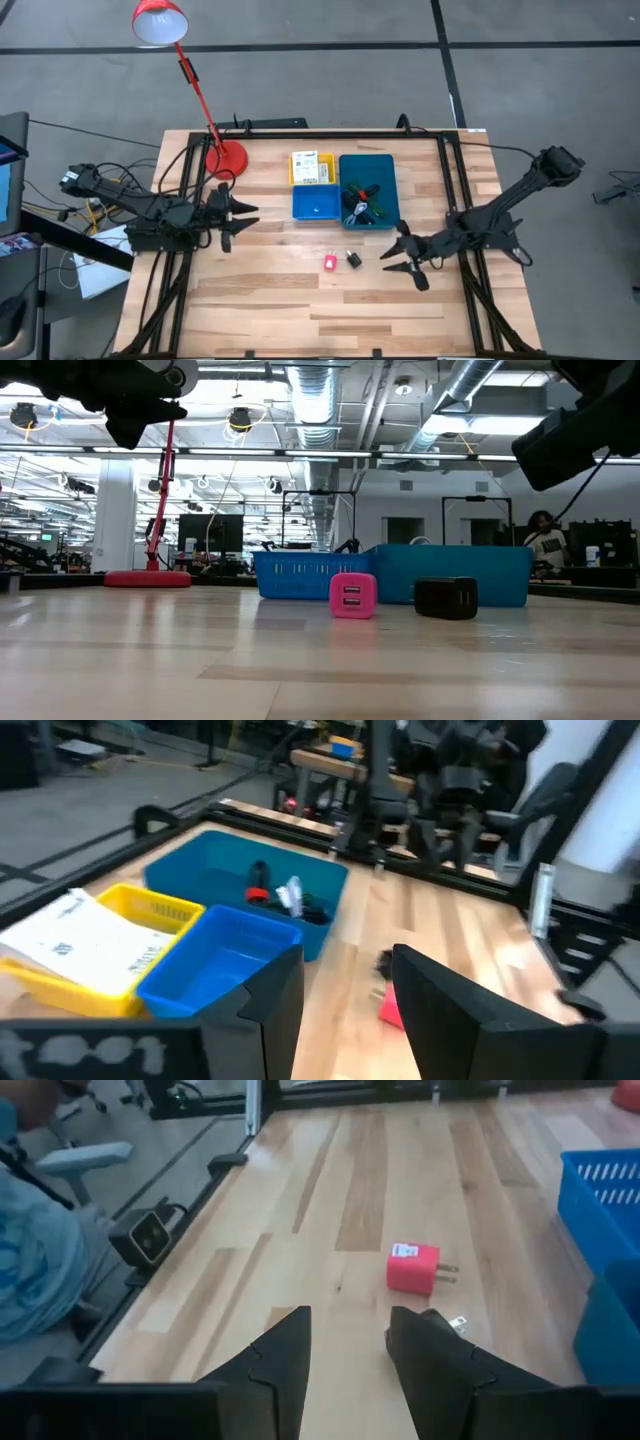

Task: Pick and place items into bin
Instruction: Put the pink charger adapter into the dark blue bin

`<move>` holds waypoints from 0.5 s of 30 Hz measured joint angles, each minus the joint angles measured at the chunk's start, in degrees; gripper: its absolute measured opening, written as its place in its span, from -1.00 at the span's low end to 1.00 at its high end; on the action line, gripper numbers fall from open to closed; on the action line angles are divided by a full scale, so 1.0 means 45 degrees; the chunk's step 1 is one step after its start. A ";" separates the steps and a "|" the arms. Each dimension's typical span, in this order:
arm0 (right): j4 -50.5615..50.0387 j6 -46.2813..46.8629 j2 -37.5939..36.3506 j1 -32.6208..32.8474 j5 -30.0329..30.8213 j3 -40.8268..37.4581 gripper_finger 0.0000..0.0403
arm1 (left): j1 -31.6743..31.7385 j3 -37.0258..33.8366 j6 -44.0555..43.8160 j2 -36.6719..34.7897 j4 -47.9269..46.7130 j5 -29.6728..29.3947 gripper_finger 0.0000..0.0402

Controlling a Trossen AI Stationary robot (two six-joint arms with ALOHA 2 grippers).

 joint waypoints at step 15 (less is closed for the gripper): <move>0.0070 0.1502 -0.0578 0.0054 -0.0431 0.0017 -0.34 | 0.0389 0.0091 0.0341 0.1379 0.1483 0.4712 -0.30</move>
